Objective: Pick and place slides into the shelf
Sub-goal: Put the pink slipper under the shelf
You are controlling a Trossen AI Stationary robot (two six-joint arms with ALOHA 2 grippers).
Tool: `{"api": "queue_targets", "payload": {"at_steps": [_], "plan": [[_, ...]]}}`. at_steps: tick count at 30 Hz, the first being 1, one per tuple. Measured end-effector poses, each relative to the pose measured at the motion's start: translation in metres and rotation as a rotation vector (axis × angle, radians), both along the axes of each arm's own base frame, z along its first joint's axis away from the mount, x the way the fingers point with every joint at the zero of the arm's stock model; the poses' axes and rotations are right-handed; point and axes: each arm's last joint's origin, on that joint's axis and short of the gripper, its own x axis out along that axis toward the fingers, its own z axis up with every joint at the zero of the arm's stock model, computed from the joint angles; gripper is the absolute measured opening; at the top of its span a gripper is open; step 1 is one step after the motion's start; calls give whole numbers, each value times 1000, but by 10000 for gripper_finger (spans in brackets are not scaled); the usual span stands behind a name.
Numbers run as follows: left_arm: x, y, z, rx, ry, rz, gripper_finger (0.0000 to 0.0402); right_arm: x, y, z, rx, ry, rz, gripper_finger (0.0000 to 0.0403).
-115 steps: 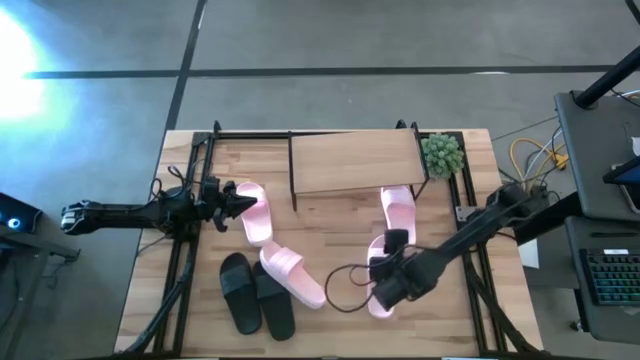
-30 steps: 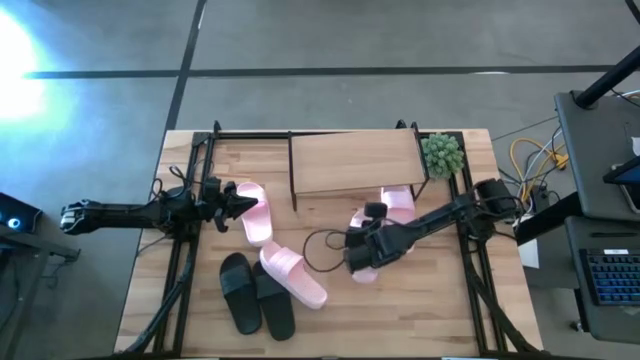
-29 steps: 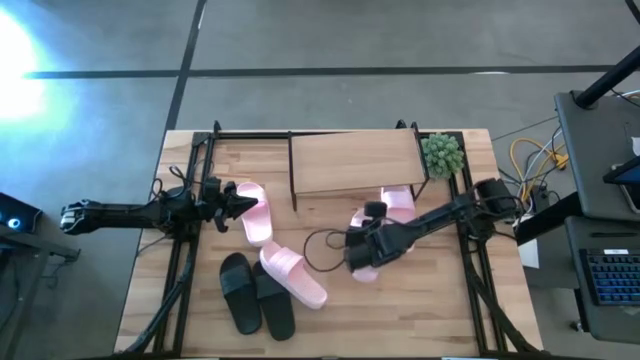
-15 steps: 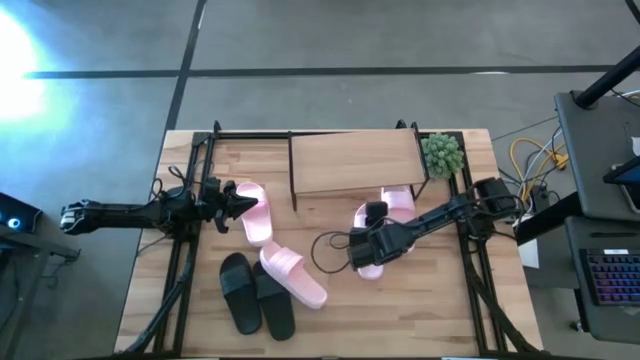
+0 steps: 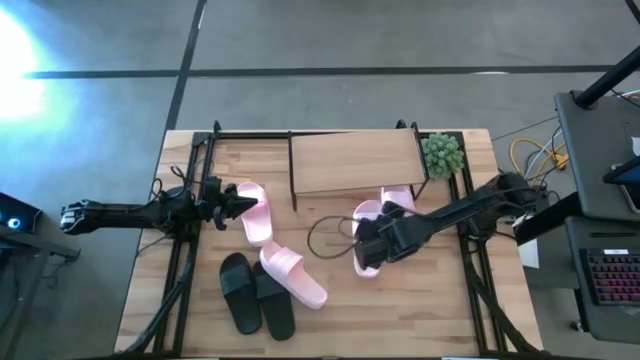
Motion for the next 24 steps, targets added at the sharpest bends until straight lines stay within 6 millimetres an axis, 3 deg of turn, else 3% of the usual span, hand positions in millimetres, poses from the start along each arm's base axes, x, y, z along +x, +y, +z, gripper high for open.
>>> {"api": "queue_targets", "payload": {"at_steps": [5, 10, 17, 24], "plan": [[-1, 0, 5, -67, -63, -21, 2, -23, -5, 29, 114, -172, -338, 120], [-1, -3, 25, -42, -155, -90, 2, -55, -13, 51, 153, -250, -631, 79], [1, -8, 69, 63, -215, -285, 0, -70, -15, 67, 279, -278, -650, 12], [28, -12, 100, 186, 30, -355, 0, -75, -13, 74, 332, -293, -611, 9]]}}
